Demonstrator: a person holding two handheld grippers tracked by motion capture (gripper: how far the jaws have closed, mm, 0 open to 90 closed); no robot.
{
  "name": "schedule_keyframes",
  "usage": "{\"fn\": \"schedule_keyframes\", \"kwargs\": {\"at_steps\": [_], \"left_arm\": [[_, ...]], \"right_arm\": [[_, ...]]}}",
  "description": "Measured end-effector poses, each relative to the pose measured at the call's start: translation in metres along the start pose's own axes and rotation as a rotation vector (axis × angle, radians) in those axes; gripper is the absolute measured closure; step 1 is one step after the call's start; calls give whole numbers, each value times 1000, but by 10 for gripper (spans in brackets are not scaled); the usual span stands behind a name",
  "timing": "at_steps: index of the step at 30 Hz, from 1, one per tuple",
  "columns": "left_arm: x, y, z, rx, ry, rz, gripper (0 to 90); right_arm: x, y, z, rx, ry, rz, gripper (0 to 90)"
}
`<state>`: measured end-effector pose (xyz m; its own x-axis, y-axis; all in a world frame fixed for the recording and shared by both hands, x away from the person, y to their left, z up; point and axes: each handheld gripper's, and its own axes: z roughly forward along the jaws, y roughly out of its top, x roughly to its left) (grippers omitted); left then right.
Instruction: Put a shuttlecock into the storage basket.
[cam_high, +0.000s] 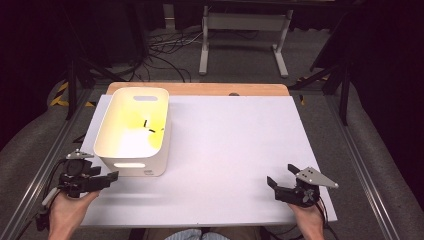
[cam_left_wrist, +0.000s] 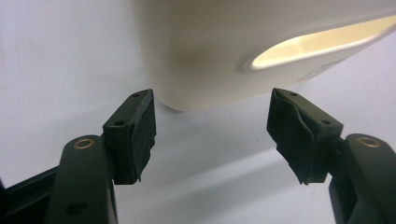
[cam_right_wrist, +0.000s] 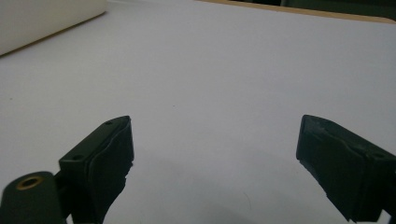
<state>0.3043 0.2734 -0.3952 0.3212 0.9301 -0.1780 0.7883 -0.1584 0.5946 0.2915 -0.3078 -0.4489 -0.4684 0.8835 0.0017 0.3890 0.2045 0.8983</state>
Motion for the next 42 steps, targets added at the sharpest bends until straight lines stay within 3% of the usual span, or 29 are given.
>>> {"fn": "schedule_keyframes", "kwargs": {"at_steps": [9, 13, 42], "left_arm": [[-6, -4, 3, -40, -37, 15, 333], [-8, -7, 6, -53, -59, 3, 332], [-25, -29, 12, -214, -41, 38, 313]], "right_arm": [[3, 1, 0, -4, 13, -2, 115], [3, 1, 0, -3, 16, -1, 115], [10, 1, -5, -15, 36, -10, 114]]}}
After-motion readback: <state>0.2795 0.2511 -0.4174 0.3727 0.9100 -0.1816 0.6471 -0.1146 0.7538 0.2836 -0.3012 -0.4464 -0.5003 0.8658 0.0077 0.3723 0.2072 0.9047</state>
